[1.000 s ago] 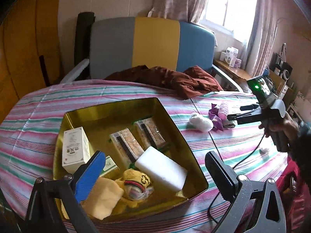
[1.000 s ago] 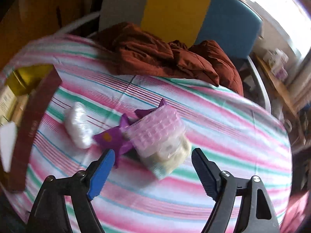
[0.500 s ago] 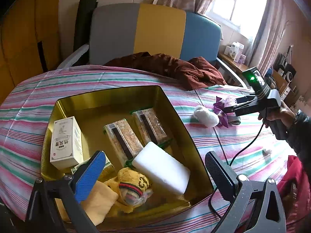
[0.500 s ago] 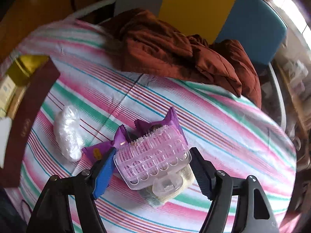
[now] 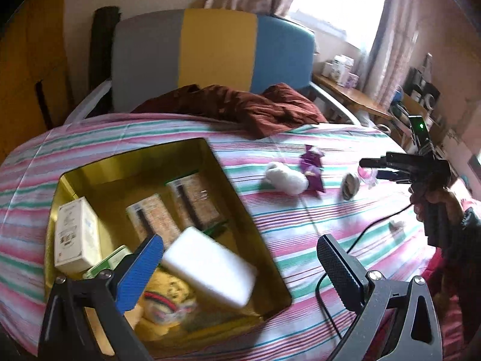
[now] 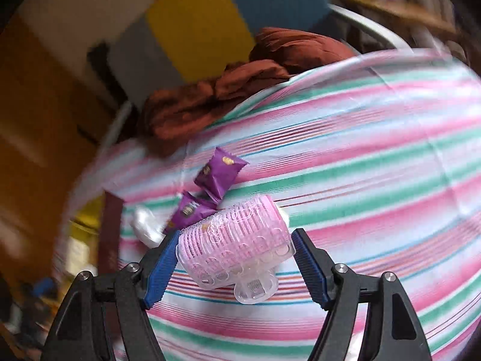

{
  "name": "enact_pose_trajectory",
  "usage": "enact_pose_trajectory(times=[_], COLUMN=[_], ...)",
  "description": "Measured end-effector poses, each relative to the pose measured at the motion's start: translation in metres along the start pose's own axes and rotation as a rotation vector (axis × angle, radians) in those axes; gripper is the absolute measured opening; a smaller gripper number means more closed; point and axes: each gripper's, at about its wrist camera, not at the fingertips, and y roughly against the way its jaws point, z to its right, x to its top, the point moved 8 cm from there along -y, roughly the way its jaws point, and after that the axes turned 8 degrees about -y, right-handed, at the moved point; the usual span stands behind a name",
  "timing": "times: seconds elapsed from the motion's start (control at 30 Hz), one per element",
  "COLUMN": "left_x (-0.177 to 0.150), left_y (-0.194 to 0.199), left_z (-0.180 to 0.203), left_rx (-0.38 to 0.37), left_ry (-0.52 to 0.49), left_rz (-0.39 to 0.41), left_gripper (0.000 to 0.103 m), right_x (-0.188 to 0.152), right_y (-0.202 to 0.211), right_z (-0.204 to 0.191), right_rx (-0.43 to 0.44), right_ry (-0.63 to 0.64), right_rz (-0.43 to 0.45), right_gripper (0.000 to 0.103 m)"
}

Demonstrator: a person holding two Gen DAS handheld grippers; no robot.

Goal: Organize objects
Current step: 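Grasp the pink hair roller with the right tool, then grasp the beige sock with left tool while right tool holds the roller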

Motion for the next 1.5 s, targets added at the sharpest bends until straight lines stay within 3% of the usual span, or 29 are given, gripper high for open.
enact_pose_trajectory(times=[0.13, 0.2, 0.37, 0.5, 0.63, 0.83, 1.17, 1.3, 1.33, 1.4, 1.5], left_x=[0.017, 0.029, 0.046, 0.048, 0.046, 0.045, 0.050, 0.045, 0.043, 0.039, 0.033], left_y=[-0.006, -0.009, -0.033, -0.066, -0.098, -0.144, -0.185, -0.199, -0.202, -0.204, -0.199], left_z=[0.024, 0.039, 0.081, 0.110, 0.129, 0.153, 0.169, 0.168, 0.169, 0.175, 0.179], left_rx=[-0.007, -0.025, -0.047, -0.066, -0.115, -0.122, -0.097, -0.095, -0.120, -0.174, -0.146], left_ry=[-0.061, -0.092, -0.192, -0.254, -0.202, -0.205, -0.256, -0.250, -0.239, -0.217, -0.241], left_rz=[0.013, 0.029, 0.020, -0.041, -0.137, -0.197, -0.196, -0.235, -0.248, -0.268, -0.242], left_gripper=[0.103, 0.103, 0.103, 0.102, 0.098, 0.092, 0.092, 0.079, 0.076, 0.062, 0.061], right_x=[0.004, 0.002, 0.004, 0.005, 0.007, 0.006, 0.008, 0.007, 0.007, 0.006, 0.004], right_y=[0.016, 0.019, 0.022, 0.023, 0.021, 0.017, 0.017, 0.016, 0.015, 0.012, 0.008], right_z=[-0.009, -0.015, -0.010, -0.008, -0.002, 0.008, 0.022, 0.023, 0.023, 0.021, 0.021], right_rx=[0.195, 0.234, 0.205, 0.176, 0.134, 0.085, 0.016, 0.016, 0.011, -0.004, -0.030], right_ry=[-0.083, -0.087, -0.104, -0.101, -0.097, -0.092, -0.097, -0.095, -0.091, -0.076, -0.056], right_rz=[0.022, 0.018, 0.047, 0.064, 0.070, 0.061, 0.065, 0.063, 0.061, 0.053, 0.045], right_gripper=[0.075, 0.075, 0.075, 0.075, 0.075, 0.075, 0.075, 0.075, 0.075, 0.075, 0.075])
